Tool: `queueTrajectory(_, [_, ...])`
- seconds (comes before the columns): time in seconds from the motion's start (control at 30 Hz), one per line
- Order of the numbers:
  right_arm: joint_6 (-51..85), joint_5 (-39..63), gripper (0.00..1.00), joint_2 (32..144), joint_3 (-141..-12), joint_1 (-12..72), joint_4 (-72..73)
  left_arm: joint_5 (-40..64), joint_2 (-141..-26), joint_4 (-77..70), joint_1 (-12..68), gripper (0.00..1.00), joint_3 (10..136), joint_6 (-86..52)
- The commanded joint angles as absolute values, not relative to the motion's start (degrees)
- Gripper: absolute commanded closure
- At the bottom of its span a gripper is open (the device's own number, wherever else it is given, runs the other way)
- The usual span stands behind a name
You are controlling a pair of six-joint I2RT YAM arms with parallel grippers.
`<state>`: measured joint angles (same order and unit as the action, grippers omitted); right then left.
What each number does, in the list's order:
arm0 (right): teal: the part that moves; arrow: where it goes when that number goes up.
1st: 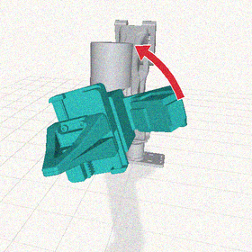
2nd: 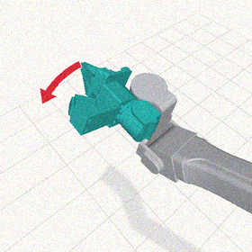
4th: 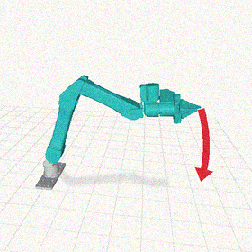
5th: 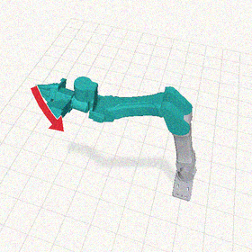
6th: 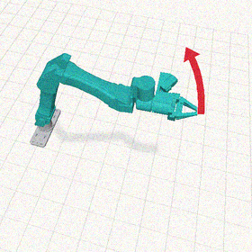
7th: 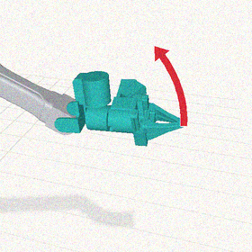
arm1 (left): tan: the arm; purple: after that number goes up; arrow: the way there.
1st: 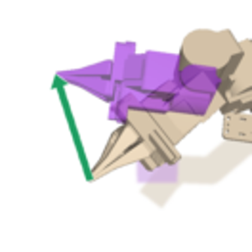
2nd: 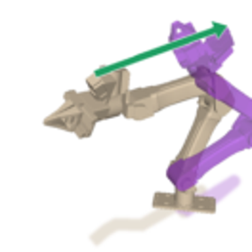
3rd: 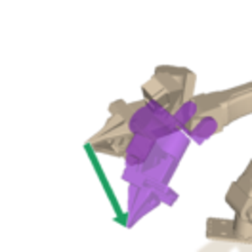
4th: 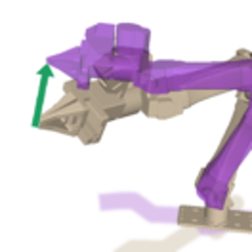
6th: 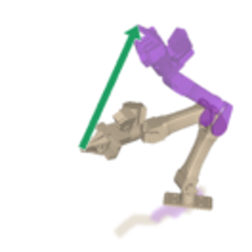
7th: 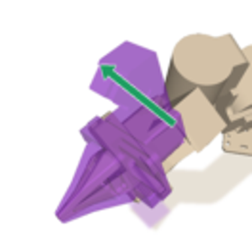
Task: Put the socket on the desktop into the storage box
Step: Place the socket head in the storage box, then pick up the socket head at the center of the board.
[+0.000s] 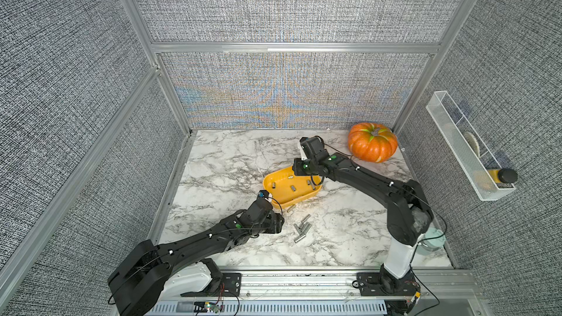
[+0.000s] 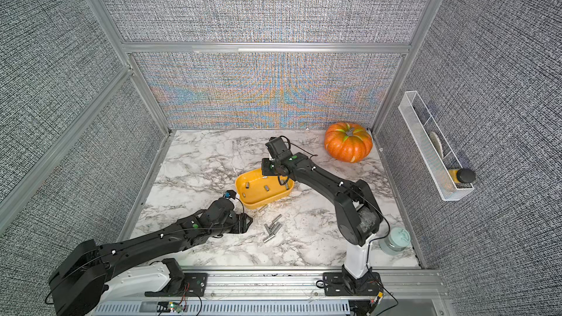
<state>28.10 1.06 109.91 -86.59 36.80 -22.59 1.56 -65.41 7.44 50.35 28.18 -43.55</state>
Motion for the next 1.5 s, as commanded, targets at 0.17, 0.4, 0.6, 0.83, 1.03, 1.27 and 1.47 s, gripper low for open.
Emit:
queueTrajectory(0.17, [24.71, -4.67, 1.0, 116.66, -87.39, 37.0, -27.16, 5.47, -66.82, 7.12, 51.82, 0.31, 29.06, -38.95])
queueTrajectory(0.4, [24.52, -4.92, 0.86, 117.69, -84.47, 37.31, -26.26, 6.49, -71.74, 7.12, 54.42, 0.32, 31.73, -35.95])
queueTrajectory(0.6, [24.19, -5.38, 0.67, 117.34, -84.46, 37.86, -26.86, 5.35, -73.98, 8.12, 56.47, 0.32, 33.81, -34.33])
queueTrajectory(0.83, [25.11, -5.1, 0.61, 109.7, -82.77, 37.85, -26.5, 3.2, -76.49, 10.07, 59.43, 0.34, 36.62, -31.63])
queueTrajectory(1.03, [28.91, -5.86, 0.61, 95.31, -73.86, 37.62, -23.45, 2.78, -79.81, 11.76, 61.9, 0.4, 39.35, -28.05])
queueTrajectory(1.27, [34.04, -10.43, 0.61, 76.58, -60.05, 37.28, -22.68, 3.16, -83.96, 14.36, 64.58, 0.45, 42.36, -24.97])
queueTrajectory(1.47, [39.51, -13.86, 0.61, 62.56, -49.94, 37.26, -25.16, 2.38, -87.11, 16.26, 66.31, 0.49, 44.97, -22.88])
